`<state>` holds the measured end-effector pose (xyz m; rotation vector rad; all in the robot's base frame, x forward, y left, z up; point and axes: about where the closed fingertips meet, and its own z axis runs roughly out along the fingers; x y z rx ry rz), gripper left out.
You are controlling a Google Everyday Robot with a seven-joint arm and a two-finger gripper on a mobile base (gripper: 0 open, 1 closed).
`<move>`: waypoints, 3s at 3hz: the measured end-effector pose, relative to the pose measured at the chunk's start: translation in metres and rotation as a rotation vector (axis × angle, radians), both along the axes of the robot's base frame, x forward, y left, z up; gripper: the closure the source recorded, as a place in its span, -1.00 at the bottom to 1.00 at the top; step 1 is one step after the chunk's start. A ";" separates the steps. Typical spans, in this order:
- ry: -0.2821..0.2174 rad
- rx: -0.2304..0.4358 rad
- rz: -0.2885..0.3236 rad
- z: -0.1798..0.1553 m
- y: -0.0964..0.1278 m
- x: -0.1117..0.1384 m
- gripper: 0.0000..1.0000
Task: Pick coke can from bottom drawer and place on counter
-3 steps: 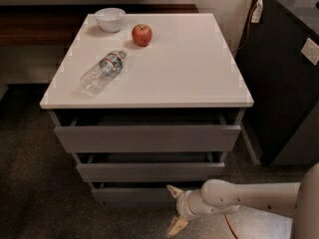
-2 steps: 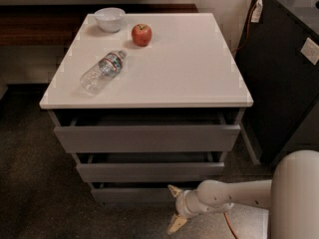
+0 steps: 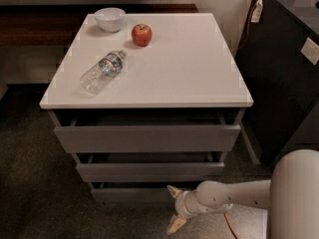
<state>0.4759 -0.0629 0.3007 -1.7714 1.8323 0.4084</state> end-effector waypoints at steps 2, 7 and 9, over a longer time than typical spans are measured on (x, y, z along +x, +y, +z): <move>-0.086 0.086 0.087 -0.048 0.026 0.003 -1.00; -0.063 -0.053 -0.006 -0.113 0.011 0.061 -1.00; -0.069 -0.096 -0.032 -0.125 0.005 0.083 -1.00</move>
Offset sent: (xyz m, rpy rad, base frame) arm 0.0034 0.0332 -0.0658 0.1177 -0.1192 0.1252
